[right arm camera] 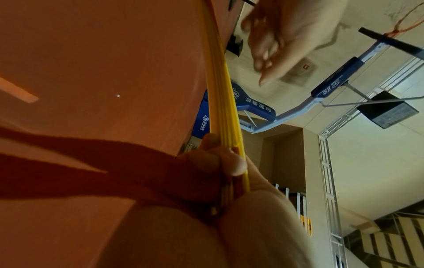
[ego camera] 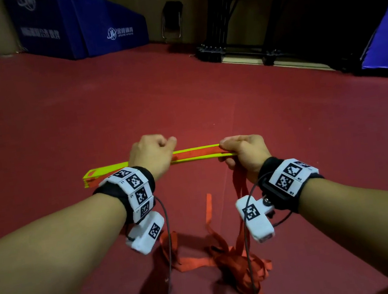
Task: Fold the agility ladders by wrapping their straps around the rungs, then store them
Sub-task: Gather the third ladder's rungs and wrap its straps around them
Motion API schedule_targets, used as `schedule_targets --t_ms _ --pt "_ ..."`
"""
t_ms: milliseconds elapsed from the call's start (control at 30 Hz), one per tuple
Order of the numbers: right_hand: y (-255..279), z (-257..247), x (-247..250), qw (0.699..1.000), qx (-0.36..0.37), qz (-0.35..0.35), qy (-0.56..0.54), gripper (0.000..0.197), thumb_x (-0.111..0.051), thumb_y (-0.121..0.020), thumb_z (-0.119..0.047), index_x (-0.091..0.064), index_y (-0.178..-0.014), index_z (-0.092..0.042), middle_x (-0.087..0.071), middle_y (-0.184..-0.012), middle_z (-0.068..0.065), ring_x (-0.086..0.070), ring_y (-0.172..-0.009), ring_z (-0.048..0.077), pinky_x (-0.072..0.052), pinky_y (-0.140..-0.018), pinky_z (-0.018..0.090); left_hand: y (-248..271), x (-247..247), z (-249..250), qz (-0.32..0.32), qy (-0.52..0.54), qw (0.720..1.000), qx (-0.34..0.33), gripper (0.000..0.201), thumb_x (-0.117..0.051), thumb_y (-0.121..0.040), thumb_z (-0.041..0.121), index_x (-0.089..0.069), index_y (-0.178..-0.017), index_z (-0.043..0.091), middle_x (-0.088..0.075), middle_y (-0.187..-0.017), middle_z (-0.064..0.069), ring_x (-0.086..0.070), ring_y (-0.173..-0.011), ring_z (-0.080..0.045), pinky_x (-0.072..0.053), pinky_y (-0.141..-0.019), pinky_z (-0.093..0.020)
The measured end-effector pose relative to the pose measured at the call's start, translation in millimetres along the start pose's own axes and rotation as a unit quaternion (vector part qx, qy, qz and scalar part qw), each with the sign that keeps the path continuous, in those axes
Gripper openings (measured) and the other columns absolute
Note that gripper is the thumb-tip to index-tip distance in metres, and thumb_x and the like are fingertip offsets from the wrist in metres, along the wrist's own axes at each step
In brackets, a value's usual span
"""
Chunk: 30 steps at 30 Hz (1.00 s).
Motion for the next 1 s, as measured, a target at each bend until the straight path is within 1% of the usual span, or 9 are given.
schedule_targets --t_ms 67,167,267,367,467,567,733,867,1000 --pt "0.1 0.1 -2.1 1.0 0.007 0.001 0.026 0.017 -0.063 -0.089 0.002 -0.058 -0.104 0.009 -0.058 -0.056 0.019 -0.042 -0.031 0.015 -0.033 -0.036 0.019 7.9 -12.1 14.3 -0.082 0.034 0.992 -0.095 0.007 -0.067 -0.091 0.03 -0.067 -0.088 0.024 -0.069 -0.082 0.007 -0.065 -0.087 -0.022 -0.048 -0.076 -0.031" --pt "2.6 -1.3 -9.0 0.997 0.026 -0.012 0.069 0.012 -0.066 -0.087 0.002 -0.059 -0.097 0.004 -0.056 -0.054 0.016 -0.043 -0.031 0.017 -0.033 -0.037 0.02 21.7 -32.1 23.1 -0.203 0.007 0.962 -0.182 0.04 -0.076 -0.085 0.036 -0.061 -0.122 0.026 -0.063 -0.116 0.005 -0.06 -0.111 -0.015 -0.046 -0.099 -0.032" --pt "9.8 -4.6 -16.6 0.993 0.039 -0.039 0.108 0.013 -0.069 -0.084 0.0 -0.063 -0.096 -0.001 -0.061 -0.065 0.016 -0.05 -0.043 0.021 -0.04 -0.044 0.026 27.4 -35.1 31.3 -0.209 -0.007 0.953 -0.219 0.066 -0.082 -0.078 0.043 -0.051 -0.132 0.023 -0.056 -0.13 0.002 -0.053 -0.122 -0.015 -0.042 -0.103 -0.032" --pt "15.8 -6.2 -22.3 0.99 0.038 -0.063 0.121 0.023 -0.07 -0.083 0.002 -0.061 -0.103 0.0 -0.06 -0.067 0.015 -0.053 -0.055 0.024 -0.041 -0.048 0.03 30.2 -34.3 34.6 -0.228 -0.014 0.95 -0.212 0.07 -0.084 -0.077 0.036 -0.044 -0.132 0.02 -0.063 -0.129 0.002 -0.057 -0.115 -0.017 -0.044 -0.095 -0.03" --pt "14.6 -5.9 -24.7 0.986 0.049 -0.072 0.141 0.032 -0.075 -0.08 -0.003 -0.057 -0.106 -0.006 -0.061 -0.066 0.01 -0.053 -0.05 0.021 -0.038 -0.043 0.025 33.0 -35.1 36.0 -0.233 -0.073 0.94 -0.238 0.065 -0.08 -0.082 0.039 -0.044 -0.133 0.02 -0.065 -0.122 0.0 -0.059 -0.111 -0.022 -0.045 -0.09 -0.033" --pt "11.0 -7.7 -26.5 0.973 0.084 -0.077 0.201 0.035 -0.083 -0.069 -0.022 -0.061 -0.097 -0.017 -0.062 -0.069 0.004 -0.054 -0.047 0.013 -0.04 -0.045 0.025 32.9 -32.1 36.2 -0.216 -0.097 0.942 -0.24 0.047 -0.073 -0.088 0.035 -0.042 -0.116 0.015 -0.058 -0.102 0.0 -0.06 -0.103 -0.031 -0.045 -0.081 -0.038" --pt "12.2 -12.3 -29.5 0.957 0.115 -0.089 0.251 0.048 -0.078 -0.052 -0.055 -0.066 -0.085 -0.023 -0.066 -0.067 -0.003 -0.058 -0.057 0.015 -0.047 -0.056 0.033 32.4 -26.8 36.3 -0.234 -0.048 0.95 -0.202 0.045 -0.069 -0.092 0.036 -0.039 -0.115 0.011 -0.065 -0.103 -0.01 -0.062 -0.095 -0.032 -0.05 -0.082 -0.044" --pt "16.1 -21.1 -27.7 0.95 0.148 -0.119 0.247 0.029 -0.084 -0.074 -0.03 -0.066 -0.091 -0.016 -0.061 -0.066 -0.004 -0.052 -0.052 0.008 -0.041 -0.052 0.028 34.8 -26.6 40.0 -0.239 0.02 0.951 -0.197 0.041 -0.069 -0.092 0.028 -0.04 -0.118 0.015 -0.061 -0.101 -0.001 -0.061 -0.094 -0.023 -0.048 -0.08 -0.037" --pt "22.6 -31.8 -24.6 0.946 0.145 -0.188 0.218 0.036 -0.08 -0.082 -0.018 -0.06 -0.11 -0.006 -0.058 -0.075 0.002 -0.05 -0.05 0.007 -0.041 -0.046 0.023 33.1 -25.8 37.9 -0.239 0.042 0.956 -0.165 0.04 -0.065 -0.093 0.02 -0.038 -0.122 0.018 -0.061 -0.11 -0.003 -0.061 -0.099 -0.022 -0.05 -0.082 -0.037"
Point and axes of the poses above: each hand's wrist, its own y-axis away from the middle knuckle, its own x-axis out of the back of the hand, z = x × y, the point moved 4 cm from there along -y, towards the middle knuckle
